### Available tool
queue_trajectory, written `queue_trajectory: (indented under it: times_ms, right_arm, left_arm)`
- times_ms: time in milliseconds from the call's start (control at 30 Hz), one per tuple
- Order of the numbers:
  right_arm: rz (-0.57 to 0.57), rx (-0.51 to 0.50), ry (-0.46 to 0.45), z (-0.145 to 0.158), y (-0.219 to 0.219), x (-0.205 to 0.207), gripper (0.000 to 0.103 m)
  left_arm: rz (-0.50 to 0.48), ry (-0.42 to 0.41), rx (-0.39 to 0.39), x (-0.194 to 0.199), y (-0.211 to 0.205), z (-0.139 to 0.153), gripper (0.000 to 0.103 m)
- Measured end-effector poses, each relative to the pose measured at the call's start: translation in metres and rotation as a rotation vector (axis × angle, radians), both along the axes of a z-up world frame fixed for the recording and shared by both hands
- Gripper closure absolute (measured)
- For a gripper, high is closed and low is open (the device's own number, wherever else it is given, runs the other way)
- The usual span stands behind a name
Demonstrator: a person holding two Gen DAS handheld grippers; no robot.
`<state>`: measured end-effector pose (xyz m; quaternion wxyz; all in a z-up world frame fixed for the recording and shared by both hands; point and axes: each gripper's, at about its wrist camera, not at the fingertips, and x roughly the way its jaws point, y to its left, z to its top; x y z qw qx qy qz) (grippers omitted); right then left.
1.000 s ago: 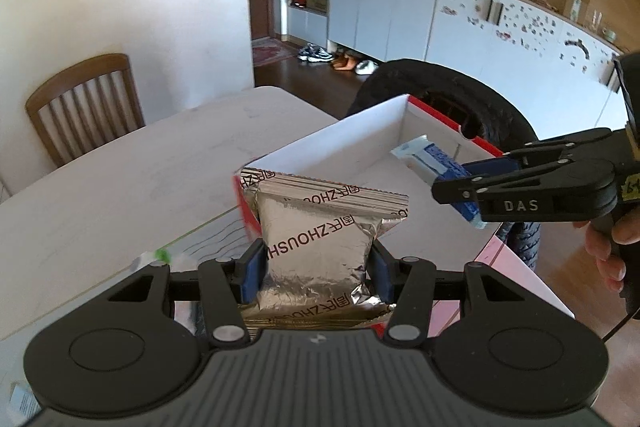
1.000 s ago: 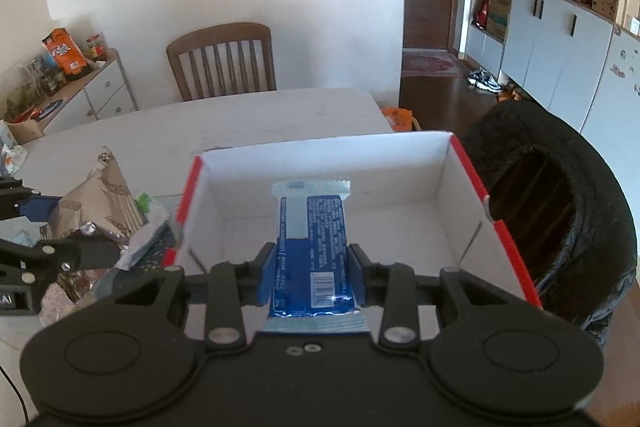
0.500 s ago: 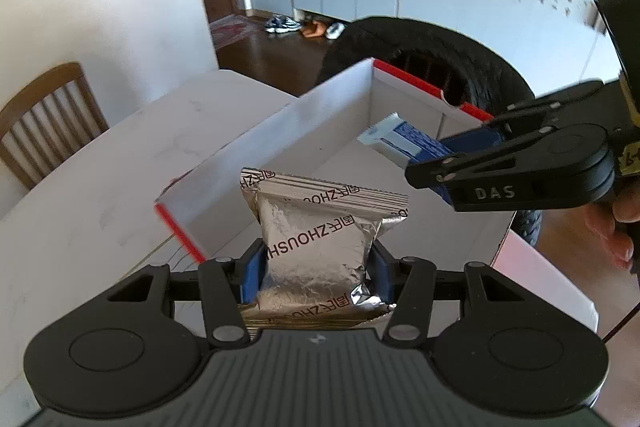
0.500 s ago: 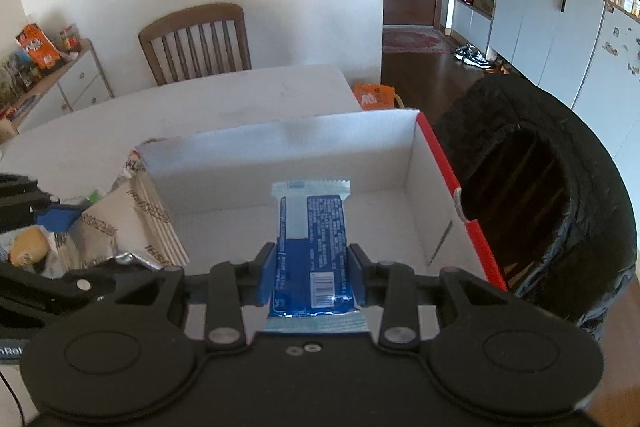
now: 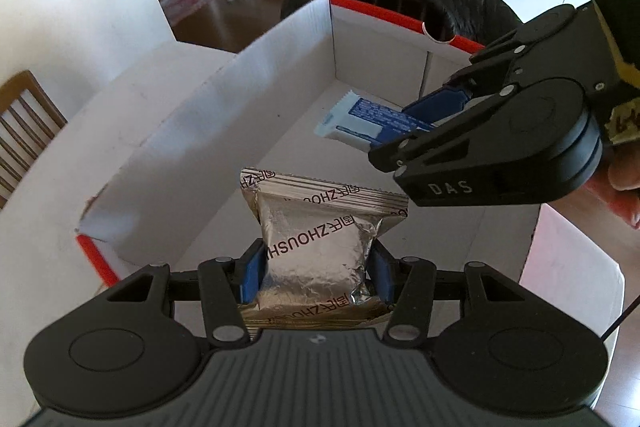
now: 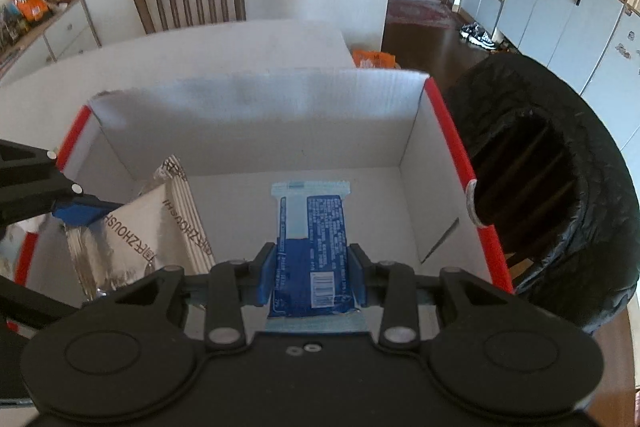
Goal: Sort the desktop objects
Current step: 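Lower both items into the shoebox and open both tools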
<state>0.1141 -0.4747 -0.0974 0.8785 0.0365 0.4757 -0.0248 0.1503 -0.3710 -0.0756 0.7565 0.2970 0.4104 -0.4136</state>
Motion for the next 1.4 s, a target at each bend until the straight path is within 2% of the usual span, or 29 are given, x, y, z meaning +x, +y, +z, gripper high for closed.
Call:
queue_trajectory:
  times_ms: [267,500,867,1233,1400]
  right_arm:
    - [0.01,-0.003,0.054,-0.011,-0.007,0.016,0.067]
    - [0.032,0.005,0.131,-0.027,-0.009,0.023,0.067]
    - [0.075,0.009,0.208,-0.036,-0.006,0.034,0.067]
    - [0.061,0.013,0.263,-0.048,-0.009,0.046,0.064]
    - [0.053,0.031,0.261,-0.051,-0.01,0.046,0.059]
  left_arm:
    - [-0.021,0.024,0.058,0.006,-0.014,-0.013,0.051]
    - [-0.017,0.049,0.14,0.011,-0.024,-0.028,0.051]
    - [-0.015,0.112,0.185,0.018,-0.034,-0.041,0.051]
    - [0.019,0.147,0.2,0.028,-0.037,-0.037,0.05]
    - [0.021,0.139,0.187,0.028,-0.036,-0.031,0.049]
